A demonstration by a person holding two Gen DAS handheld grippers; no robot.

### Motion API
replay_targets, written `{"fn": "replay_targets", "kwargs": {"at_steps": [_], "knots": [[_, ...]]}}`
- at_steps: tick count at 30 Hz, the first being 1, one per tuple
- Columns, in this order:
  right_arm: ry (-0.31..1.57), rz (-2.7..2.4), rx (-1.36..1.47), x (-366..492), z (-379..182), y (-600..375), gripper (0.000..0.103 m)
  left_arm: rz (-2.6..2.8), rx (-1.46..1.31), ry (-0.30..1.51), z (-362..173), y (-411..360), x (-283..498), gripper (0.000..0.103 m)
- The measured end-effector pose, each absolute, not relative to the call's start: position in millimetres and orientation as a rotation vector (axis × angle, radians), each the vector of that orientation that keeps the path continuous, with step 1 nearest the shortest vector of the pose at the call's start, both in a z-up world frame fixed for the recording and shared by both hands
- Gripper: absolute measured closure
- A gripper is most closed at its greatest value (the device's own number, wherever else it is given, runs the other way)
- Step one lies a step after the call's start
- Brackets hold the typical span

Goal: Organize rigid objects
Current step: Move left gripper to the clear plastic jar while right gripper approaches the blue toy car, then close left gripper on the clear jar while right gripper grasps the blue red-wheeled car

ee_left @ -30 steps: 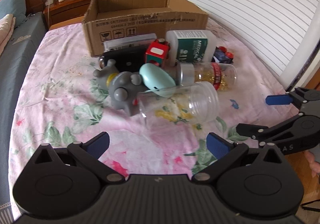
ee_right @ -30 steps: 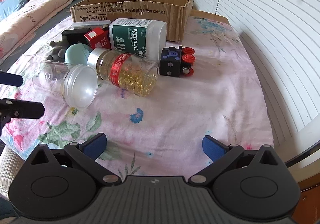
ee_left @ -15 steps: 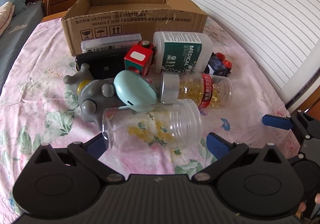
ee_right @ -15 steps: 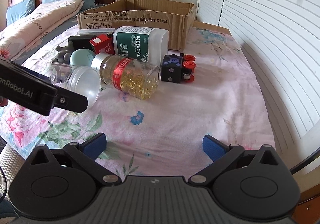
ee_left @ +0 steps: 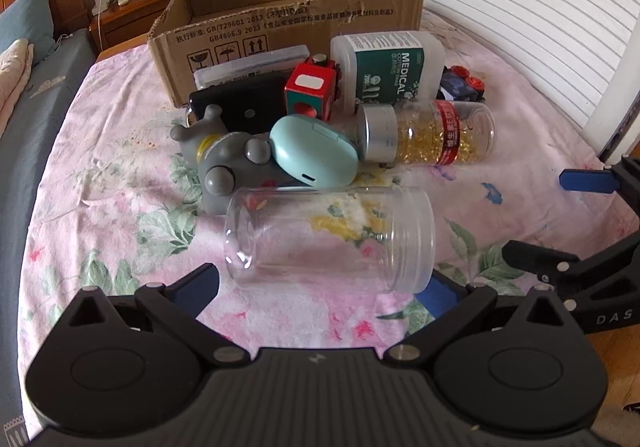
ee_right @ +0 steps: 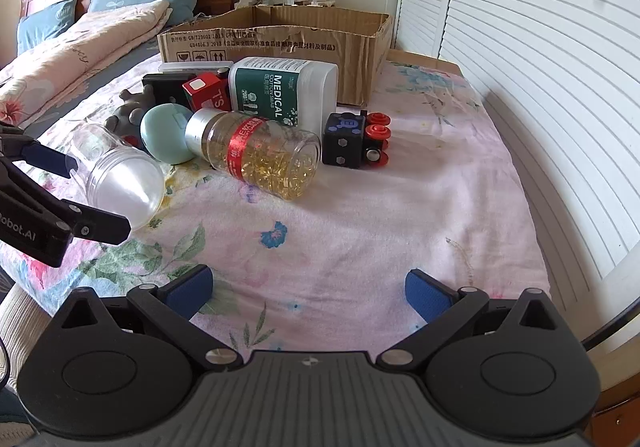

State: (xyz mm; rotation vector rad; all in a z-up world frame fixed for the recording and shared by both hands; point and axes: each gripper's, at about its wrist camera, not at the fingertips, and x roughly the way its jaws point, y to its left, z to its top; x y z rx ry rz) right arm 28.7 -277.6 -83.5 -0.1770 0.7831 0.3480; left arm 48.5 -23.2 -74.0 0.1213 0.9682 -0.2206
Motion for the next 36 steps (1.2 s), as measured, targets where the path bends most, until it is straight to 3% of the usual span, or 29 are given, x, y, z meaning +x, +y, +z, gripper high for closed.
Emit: {"fn": "replay_targets", "kwargs": {"at_steps": [15, 18, 36], "knots": [[0.764, 0.351, -0.172, 26, -85, -280, 0.000, -0.203, 0.002, 0.876, -68, -15, 44, 0.004], [0.763, 0.349, -0.171, 26, -84, -280, 0.000, -0.223, 0.034, 0.847, -64, -17, 41, 0.013], [0.781, 0.257, -0.189, 53, -54, -312, 0.000, -0.325, 0.122, 0.884, -67, -2, 31, 0.012]]}}
